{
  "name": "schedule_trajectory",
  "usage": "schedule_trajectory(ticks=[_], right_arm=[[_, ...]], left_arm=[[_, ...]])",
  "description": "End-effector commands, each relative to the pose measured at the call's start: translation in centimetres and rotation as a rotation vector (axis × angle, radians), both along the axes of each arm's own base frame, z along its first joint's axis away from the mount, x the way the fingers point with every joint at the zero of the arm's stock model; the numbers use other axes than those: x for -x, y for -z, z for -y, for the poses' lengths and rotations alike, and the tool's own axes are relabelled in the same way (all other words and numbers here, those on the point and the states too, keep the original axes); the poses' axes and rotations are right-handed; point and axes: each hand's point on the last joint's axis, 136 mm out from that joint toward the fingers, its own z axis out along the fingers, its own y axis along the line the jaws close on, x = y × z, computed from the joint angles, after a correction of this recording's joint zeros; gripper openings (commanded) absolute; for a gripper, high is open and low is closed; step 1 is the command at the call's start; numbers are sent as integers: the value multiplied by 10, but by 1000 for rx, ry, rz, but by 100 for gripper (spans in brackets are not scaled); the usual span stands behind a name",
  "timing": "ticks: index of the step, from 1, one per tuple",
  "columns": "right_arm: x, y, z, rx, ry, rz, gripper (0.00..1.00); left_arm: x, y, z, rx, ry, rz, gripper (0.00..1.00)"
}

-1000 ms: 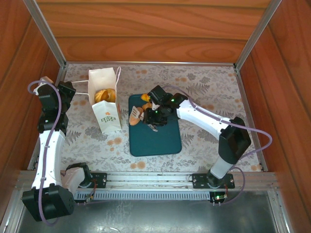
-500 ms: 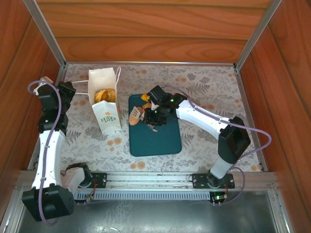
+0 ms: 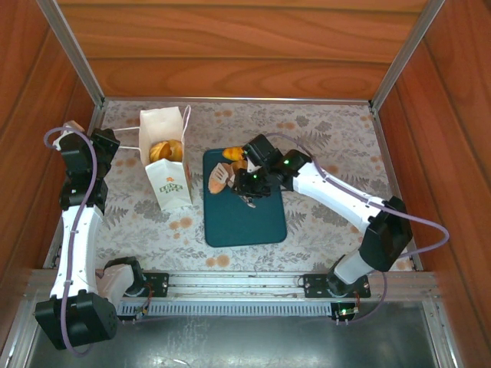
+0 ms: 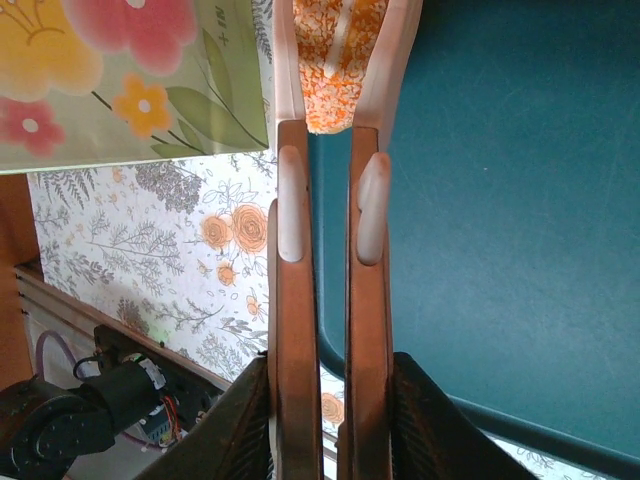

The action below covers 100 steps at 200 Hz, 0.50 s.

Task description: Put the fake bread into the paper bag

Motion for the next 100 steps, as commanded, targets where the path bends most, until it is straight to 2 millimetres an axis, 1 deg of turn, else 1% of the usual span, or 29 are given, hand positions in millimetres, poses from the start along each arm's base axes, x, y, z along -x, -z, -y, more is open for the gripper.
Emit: schedule_trajectory(ticks=[1, 18, 42, 74, 100], right_arm=[[-5, -15, 9, -21, 34, 39, 23], [-12, -27, 15, -40, 61, 69, 23], [-25, -53, 25, -73, 99, 135, 23], [-45, -96, 38, -109, 143, 249, 23], [-57, -137, 44, -138, 163, 351, 23]], left_arm=[[1, -12, -3, -4, -13, 32, 0], [1, -13, -3, -4, -14, 34, 0], [2, -12, -3, -4, -12, 32, 0], [2, -12, -3, -4, -13, 33, 0], [2, -12, -3, -4, -15, 33, 0]])
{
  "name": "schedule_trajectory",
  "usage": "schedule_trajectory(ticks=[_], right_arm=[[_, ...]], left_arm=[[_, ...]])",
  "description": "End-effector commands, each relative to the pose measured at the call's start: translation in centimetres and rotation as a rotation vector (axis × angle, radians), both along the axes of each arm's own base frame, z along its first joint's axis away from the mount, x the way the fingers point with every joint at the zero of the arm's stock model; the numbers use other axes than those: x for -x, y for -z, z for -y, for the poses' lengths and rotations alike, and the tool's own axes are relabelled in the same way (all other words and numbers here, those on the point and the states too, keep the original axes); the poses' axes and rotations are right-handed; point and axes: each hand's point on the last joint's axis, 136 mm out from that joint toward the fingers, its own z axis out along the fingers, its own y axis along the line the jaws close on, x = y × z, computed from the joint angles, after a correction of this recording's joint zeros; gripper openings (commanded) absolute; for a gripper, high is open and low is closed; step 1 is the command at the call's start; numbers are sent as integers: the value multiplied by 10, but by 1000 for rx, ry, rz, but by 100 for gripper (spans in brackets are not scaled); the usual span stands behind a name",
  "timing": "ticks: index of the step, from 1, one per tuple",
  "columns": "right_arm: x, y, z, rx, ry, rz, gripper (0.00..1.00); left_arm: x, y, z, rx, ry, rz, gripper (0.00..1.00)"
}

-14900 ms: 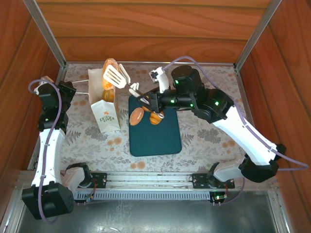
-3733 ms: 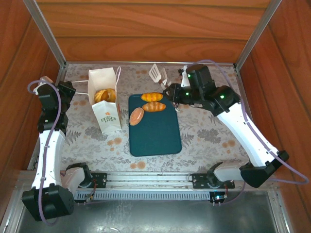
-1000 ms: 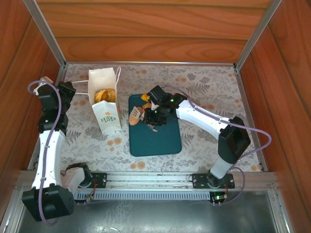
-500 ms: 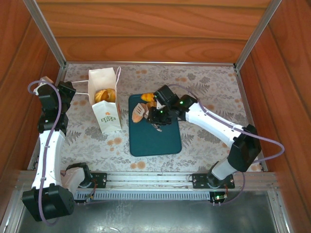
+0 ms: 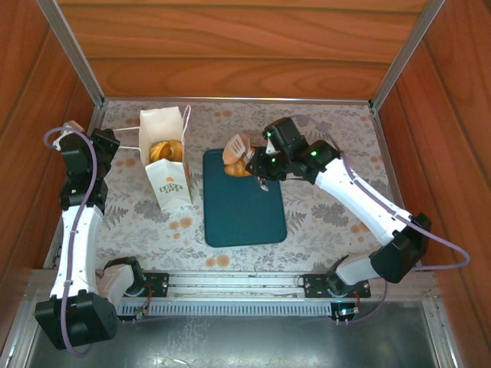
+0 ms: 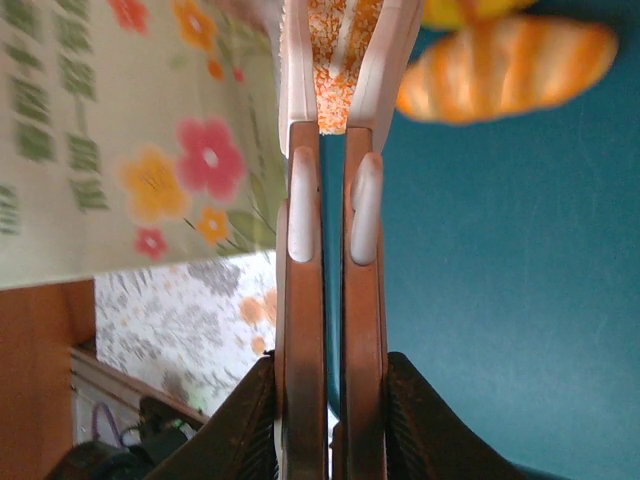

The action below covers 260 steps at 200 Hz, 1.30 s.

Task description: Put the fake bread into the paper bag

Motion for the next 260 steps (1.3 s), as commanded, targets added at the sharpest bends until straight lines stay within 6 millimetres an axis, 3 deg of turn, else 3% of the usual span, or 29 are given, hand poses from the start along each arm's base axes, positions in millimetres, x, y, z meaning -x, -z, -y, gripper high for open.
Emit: schedule_trajectory(ticks=[1, 69, 142, 202, 242, 245, 260], right_arm=[[-13, -59, 7, -51, 17, 171, 23], [-29, -151, 6, -142, 20, 384, 23], [-26, -206, -18, -268, -83, 515, 24], [-2, -220, -65, -267, -263, 568, 24], [18, -217, -92, -233, -377, 584, 24], [14, -205, -100, -214, -389, 566, 24], [16, -195, -110, -185, -420, 553, 24]], left_arm=[[2, -12, -3, -4, -14, 32, 0], [1, -11, -3, -2, -13, 31, 0], [1, -11, -2, 0, -11, 31, 0], [1, -10, -2, 0, -8, 29, 0], [1, -10, -3, -2, -10, 28, 0], [1, -10, -2, -1, -9, 27, 0], [0, -10, -2, 0, -8, 28, 0]])
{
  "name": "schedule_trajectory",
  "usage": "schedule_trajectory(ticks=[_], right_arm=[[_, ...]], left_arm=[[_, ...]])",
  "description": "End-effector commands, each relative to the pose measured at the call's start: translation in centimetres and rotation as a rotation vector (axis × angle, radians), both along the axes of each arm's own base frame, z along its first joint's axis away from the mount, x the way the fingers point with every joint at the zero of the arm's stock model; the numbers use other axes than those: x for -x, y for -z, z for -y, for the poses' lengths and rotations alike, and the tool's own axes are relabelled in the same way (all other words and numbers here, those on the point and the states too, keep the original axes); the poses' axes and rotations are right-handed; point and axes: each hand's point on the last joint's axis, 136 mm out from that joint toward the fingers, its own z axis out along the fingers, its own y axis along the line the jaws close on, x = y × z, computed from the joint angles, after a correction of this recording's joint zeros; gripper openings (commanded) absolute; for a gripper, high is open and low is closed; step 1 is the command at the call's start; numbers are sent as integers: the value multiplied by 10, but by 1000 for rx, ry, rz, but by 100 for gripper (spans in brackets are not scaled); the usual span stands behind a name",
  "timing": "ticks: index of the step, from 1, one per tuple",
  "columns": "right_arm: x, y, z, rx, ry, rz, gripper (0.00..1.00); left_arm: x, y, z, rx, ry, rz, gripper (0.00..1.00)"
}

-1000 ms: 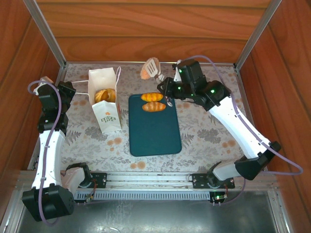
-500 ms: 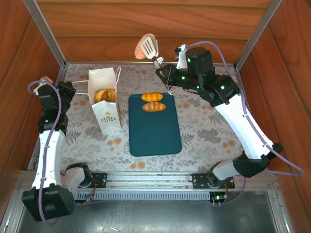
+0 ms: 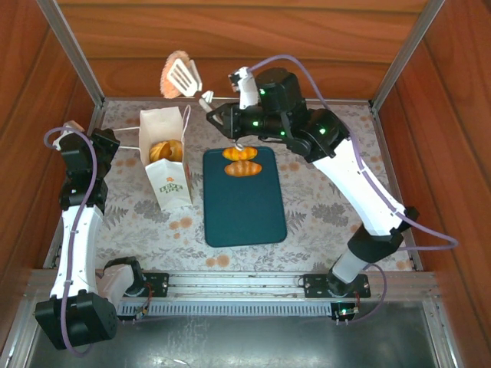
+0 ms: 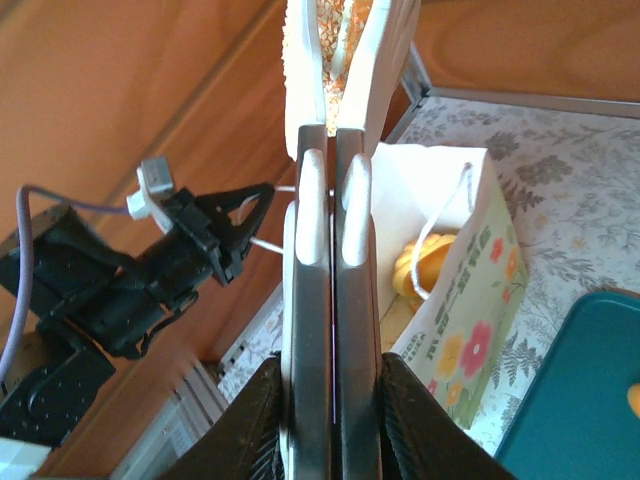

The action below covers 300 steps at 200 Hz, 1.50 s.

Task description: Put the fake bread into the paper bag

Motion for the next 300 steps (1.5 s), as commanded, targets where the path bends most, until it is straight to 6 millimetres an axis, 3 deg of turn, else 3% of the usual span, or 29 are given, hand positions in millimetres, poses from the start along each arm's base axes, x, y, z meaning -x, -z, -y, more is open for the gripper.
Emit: schedule_trajectory(ticks=[1, 84, 118, 207, 300], right_arm=[[7, 0, -14, 34, -68, 59, 24], [10, 66, -42, 284, -123, 60, 24], [12, 84, -48, 342, -141, 58, 24], [29, 116, -56, 468, -219, 60, 27], [35, 123, -57, 492, -233, 56, 44]], left_arm=[[0, -11, -2, -1, -9, 29, 0], [-1, -12, -3, -1, -9, 31, 0], [-1, -12, -3, -1, -11, 31, 0], [-1, -9, -2, 3, -9, 29, 0], [0, -10, -3, 2, -11, 29, 0]])
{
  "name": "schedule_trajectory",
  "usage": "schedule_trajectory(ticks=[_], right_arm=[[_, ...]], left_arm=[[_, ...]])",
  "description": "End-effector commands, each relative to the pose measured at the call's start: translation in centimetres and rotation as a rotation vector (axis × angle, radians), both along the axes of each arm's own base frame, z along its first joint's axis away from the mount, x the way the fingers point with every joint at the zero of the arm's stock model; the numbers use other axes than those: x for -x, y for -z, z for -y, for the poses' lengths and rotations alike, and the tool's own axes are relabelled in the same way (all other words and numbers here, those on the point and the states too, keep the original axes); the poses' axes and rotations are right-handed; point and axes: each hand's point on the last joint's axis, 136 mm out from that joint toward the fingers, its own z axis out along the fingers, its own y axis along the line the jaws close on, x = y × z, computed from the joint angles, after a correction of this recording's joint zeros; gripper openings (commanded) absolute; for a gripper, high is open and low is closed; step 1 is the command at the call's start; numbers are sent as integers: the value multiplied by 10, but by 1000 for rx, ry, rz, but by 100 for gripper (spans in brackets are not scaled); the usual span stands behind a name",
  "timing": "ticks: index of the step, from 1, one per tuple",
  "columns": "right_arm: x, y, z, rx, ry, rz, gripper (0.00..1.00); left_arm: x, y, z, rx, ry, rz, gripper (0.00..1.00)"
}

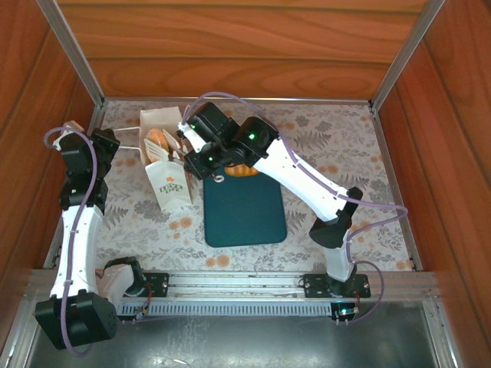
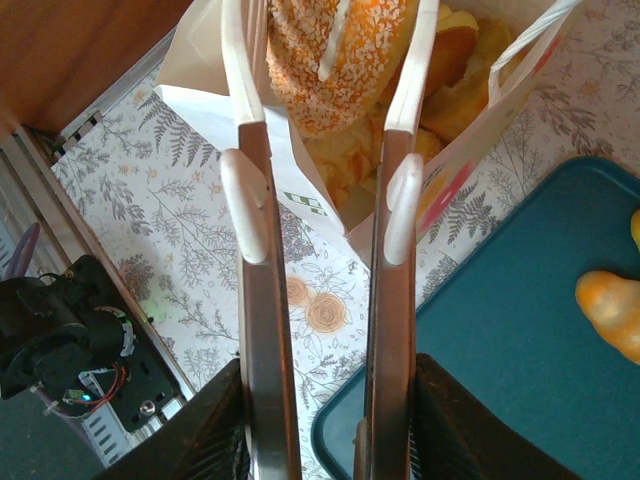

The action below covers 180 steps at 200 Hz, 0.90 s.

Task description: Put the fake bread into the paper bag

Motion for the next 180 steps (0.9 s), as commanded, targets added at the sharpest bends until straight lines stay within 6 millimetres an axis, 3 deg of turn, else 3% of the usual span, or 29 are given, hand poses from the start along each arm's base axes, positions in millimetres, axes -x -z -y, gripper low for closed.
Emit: schedule_trajectory(ticks=[1, 40, 74, 127, 180], right_arm=[[1, -17, -4, -42, -14, 43, 44], [-2, -22, -2, -43, -4, 60, 45], [-2, -39, 1, -75, 7, 86, 44], [-5, -92, 17, -187, 62, 171, 42], [-15, -133, 55, -254, 158, 255, 40]], left_arm=[[1, -10, -3, 1, -11, 29, 0], [0, -10, -3, 2, -12, 30, 0], [1, -9, -3, -1, -10, 29, 0], [1, -9, -3, -1, -13, 27, 0], [1, -10, -3, 1, -11, 30, 0]])
